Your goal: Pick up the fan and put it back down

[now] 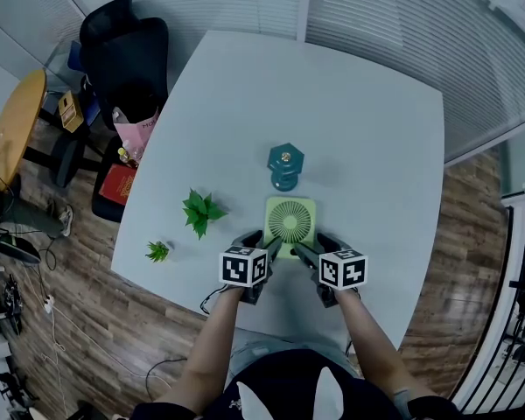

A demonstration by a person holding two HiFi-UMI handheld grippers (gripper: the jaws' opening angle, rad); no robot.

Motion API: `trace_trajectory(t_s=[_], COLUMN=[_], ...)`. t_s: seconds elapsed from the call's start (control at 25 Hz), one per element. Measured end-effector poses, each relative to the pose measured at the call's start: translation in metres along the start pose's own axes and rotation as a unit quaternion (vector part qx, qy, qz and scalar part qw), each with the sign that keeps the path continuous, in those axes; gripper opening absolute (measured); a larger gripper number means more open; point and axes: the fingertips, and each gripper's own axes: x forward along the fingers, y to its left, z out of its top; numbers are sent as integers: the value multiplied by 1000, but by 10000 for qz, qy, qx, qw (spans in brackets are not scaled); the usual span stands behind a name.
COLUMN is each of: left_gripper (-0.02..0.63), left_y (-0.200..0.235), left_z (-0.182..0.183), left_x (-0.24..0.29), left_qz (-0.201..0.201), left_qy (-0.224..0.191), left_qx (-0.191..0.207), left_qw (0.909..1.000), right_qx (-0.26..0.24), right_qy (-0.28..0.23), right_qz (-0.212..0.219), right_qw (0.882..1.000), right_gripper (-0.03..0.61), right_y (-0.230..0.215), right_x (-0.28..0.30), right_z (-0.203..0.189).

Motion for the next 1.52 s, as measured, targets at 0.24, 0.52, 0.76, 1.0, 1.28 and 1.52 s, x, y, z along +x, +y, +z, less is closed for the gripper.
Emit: trace_trajectory(t_s=[0.24,0.52,0.76,1.0,1.28,1.52], left_gripper=[230,230,222,209,206,206], left_y=[3,4,0,-2,-1,0], left_z=[-4,-6,-9,-10,-11,-13], left_x=[4,5,6,6,5,3], left_qz=[-10,-142,-321,-345,-276,-264], left_qy=[64,63,87,90,85,79], left_qx=[-85,-261,-366,-381,-417,-485], left_qw=[9999,9995,9988,9986,9987,9984], right_qx=[122,85,87,74,126,122], right_qy=[83,228,264,286,269,298], right_qz=[126,217,250,167,145,171], right_qw=[9998,9995,9993,9994,9995,9993], right_gripper=[307,304,277,252,242,236], right_y=[0,3,4,3,4,6], right_x=[5,11,13,13,12,11], right_z=[-5,-12,-15,-14,-14,-15])
